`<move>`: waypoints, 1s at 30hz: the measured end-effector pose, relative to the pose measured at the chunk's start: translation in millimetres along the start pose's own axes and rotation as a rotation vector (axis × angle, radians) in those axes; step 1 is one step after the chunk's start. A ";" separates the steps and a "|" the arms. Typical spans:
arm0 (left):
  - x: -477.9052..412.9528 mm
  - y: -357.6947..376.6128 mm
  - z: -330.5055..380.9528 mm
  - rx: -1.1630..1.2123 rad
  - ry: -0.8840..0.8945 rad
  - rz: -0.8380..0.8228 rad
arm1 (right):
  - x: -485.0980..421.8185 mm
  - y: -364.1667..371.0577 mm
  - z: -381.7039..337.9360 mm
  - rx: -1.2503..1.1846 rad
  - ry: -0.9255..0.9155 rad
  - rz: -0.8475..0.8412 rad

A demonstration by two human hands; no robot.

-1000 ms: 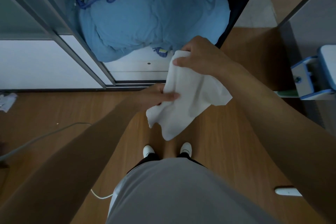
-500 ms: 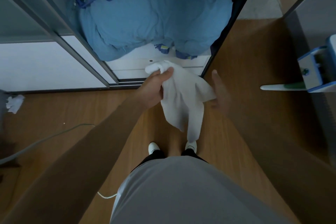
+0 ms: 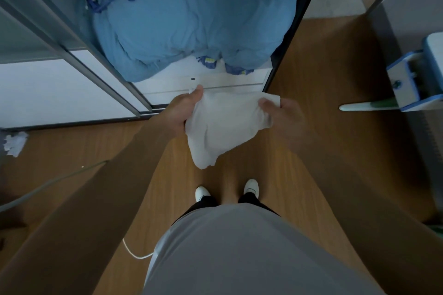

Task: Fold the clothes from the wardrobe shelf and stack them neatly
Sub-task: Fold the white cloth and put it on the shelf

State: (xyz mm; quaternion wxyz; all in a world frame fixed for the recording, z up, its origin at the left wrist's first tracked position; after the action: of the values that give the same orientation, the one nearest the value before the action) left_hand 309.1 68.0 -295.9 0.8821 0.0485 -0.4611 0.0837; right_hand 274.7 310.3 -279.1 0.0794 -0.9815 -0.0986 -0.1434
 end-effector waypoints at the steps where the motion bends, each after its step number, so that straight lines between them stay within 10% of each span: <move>1: 1.0 1.3 -2.3 0.022 -0.016 -0.067 | -0.3 0.2 -2.1 -0.013 0.009 0.002; 6: 10.3 21.4 -20.8 0.106 0.128 -0.492 | -6.1 -3.5 -1.9 -0.291 0.101 0.050; 13: -7.2 30.3 -30.9 -0.007 0.094 -0.180 | -5.4 -16.6 3.3 -0.436 0.201 0.097; 24: 9.1 42.5 -14.4 0.164 -0.080 -0.241 | 19.0 24.2 10.4 -0.159 -0.019 -0.230; 30: 16.2 37.1 -7.9 0.283 -0.003 -0.384 | 16.5 30.3 3.2 -0.147 0.002 0.078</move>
State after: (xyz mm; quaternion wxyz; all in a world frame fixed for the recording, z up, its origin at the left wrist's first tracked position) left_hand 317.5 107.4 -286.8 0.8656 0.2583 -0.4283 -0.0218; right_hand 297.6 284.4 -281.1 0.0127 -0.9877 -0.0494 -0.1481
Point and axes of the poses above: each hand's wrist, its own x-axis away from the middle knuckle, its own y-axis out of the palm, z = x × y, the point moved 5 cm from there along -x, towards the middle knuckle, and after that the axes turned 10 degrees about -y, right-handed, at the moved point
